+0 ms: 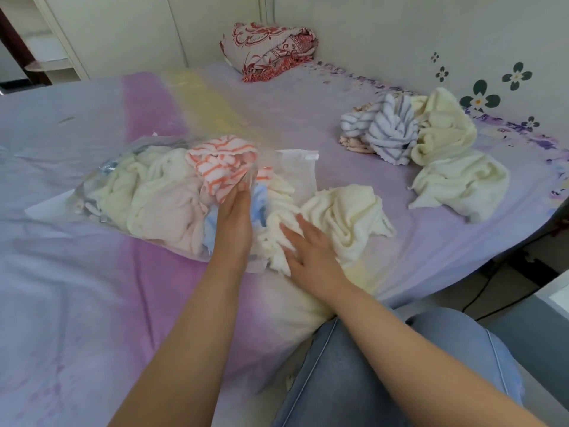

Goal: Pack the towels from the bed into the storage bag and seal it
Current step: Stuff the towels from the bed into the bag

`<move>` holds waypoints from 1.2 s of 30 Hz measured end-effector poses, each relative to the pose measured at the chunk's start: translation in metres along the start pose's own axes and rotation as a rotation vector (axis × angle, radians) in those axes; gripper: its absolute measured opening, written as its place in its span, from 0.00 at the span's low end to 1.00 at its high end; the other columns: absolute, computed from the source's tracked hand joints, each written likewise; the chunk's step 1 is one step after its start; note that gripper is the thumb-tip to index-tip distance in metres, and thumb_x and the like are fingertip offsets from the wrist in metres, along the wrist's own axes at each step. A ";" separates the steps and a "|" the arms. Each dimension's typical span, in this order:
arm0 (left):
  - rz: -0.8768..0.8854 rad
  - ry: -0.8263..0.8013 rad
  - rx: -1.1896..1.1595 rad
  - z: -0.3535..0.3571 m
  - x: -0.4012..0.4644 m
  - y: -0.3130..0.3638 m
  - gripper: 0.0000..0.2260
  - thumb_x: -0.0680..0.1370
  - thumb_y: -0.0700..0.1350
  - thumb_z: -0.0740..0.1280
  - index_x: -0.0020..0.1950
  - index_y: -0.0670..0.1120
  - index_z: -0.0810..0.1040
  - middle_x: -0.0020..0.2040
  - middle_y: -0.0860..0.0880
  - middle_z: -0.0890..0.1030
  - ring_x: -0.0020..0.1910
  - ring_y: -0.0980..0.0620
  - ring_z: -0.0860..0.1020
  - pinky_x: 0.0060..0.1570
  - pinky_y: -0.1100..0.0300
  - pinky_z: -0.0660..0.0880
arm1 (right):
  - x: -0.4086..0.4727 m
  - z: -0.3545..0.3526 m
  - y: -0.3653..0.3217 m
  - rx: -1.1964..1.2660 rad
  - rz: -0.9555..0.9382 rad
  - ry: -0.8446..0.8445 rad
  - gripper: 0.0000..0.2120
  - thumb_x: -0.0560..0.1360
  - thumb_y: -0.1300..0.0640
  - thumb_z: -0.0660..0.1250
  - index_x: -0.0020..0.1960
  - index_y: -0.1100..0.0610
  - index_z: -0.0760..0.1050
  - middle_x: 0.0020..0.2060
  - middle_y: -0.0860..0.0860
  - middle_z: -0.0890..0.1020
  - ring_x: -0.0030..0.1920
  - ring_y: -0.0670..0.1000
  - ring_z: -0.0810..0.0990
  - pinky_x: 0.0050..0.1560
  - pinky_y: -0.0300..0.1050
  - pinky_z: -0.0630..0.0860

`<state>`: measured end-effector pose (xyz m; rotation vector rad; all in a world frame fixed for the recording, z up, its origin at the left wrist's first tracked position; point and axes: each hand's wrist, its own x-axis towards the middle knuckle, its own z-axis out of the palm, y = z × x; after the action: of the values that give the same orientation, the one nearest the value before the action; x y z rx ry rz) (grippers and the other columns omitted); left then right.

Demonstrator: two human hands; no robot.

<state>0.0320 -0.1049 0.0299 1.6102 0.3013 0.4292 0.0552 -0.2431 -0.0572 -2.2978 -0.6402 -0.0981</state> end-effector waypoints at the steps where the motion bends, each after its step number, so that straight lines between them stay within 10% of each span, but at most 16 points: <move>1: -0.007 -0.008 0.009 -0.001 -0.001 -0.001 0.12 0.77 0.57 0.56 0.47 0.66 0.79 0.48 0.68 0.79 0.53 0.67 0.75 0.66 0.53 0.70 | 0.002 -0.007 0.001 -0.079 0.043 -0.050 0.27 0.75 0.40 0.57 0.73 0.42 0.60 0.76 0.53 0.55 0.75 0.56 0.53 0.75 0.51 0.52; 4: -0.057 -0.002 0.003 -0.002 -0.005 -0.001 0.14 0.75 0.58 0.58 0.53 0.61 0.81 0.58 0.57 0.82 0.61 0.57 0.78 0.67 0.48 0.70 | 0.017 -0.027 -0.004 -0.038 0.170 -0.390 0.36 0.70 0.34 0.60 0.74 0.42 0.55 0.74 0.50 0.56 0.72 0.54 0.60 0.69 0.47 0.61; 7: -0.032 -0.024 -0.036 -0.003 -0.010 -0.003 0.21 0.79 0.54 0.58 0.70 0.48 0.75 0.69 0.48 0.77 0.70 0.49 0.74 0.72 0.47 0.67 | 0.036 -0.018 -0.021 -0.086 0.139 -0.571 0.25 0.73 0.52 0.66 0.67 0.56 0.65 0.62 0.55 0.71 0.59 0.55 0.74 0.50 0.42 0.69; 11: -0.033 0.071 -0.023 -0.012 -0.016 -0.001 0.22 0.79 0.56 0.60 0.67 0.45 0.78 0.63 0.53 0.80 0.64 0.53 0.77 0.64 0.57 0.73 | 0.057 -0.005 -0.044 -0.159 0.053 -0.426 0.09 0.74 0.59 0.63 0.54 0.59 0.70 0.52 0.58 0.79 0.54 0.59 0.78 0.44 0.44 0.66; 17: -0.046 0.171 -0.081 -0.015 -0.018 0.002 0.13 0.84 0.48 0.60 0.44 0.55 0.81 0.40 0.56 0.83 0.44 0.64 0.81 0.48 0.66 0.73 | 0.084 0.024 -0.079 0.111 -0.093 -0.189 0.11 0.74 0.64 0.63 0.56 0.64 0.73 0.49 0.61 0.81 0.53 0.60 0.79 0.49 0.47 0.72; 21: -0.095 0.109 -0.365 -0.028 -0.025 0.008 0.16 0.84 0.42 0.56 0.48 0.47 0.84 0.47 0.48 0.84 0.51 0.53 0.81 0.54 0.60 0.74 | 0.108 0.054 -0.095 0.168 0.053 -0.284 0.13 0.75 0.62 0.63 0.59 0.64 0.74 0.57 0.61 0.79 0.58 0.59 0.77 0.53 0.46 0.71; 26: -0.021 0.038 -0.667 -0.062 -0.018 0.019 0.15 0.84 0.40 0.54 0.58 0.37 0.79 0.53 0.44 0.85 0.62 0.47 0.80 0.67 0.57 0.72 | 0.103 0.056 -0.081 0.459 0.293 -0.410 0.11 0.70 0.71 0.61 0.37 0.57 0.69 0.34 0.53 0.73 0.33 0.50 0.73 0.31 0.36 0.70; 32: 0.003 0.040 -0.503 -0.062 -0.018 0.014 0.16 0.84 0.42 0.54 0.55 0.41 0.82 0.53 0.46 0.86 0.56 0.52 0.83 0.51 0.62 0.78 | 0.093 0.007 -0.068 0.051 0.018 -0.393 0.13 0.67 0.48 0.73 0.41 0.53 0.71 0.37 0.47 0.73 0.39 0.48 0.74 0.35 0.39 0.70; 36: -0.009 0.073 -0.411 -0.061 -0.024 0.012 0.17 0.83 0.42 0.56 0.50 0.45 0.86 0.50 0.48 0.87 0.49 0.53 0.85 0.44 0.61 0.80 | 0.083 0.016 -0.077 0.348 0.010 -0.438 0.14 0.68 0.59 0.73 0.45 0.60 0.68 0.36 0.53 0.72 0.35 0.49 0.73 0.37 0.43 0.72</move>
<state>-0.0174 -0.0622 0.0423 1.1933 0.2561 0.5071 0.0892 -0.1512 0.0009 -1.9901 -0.7937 0.4968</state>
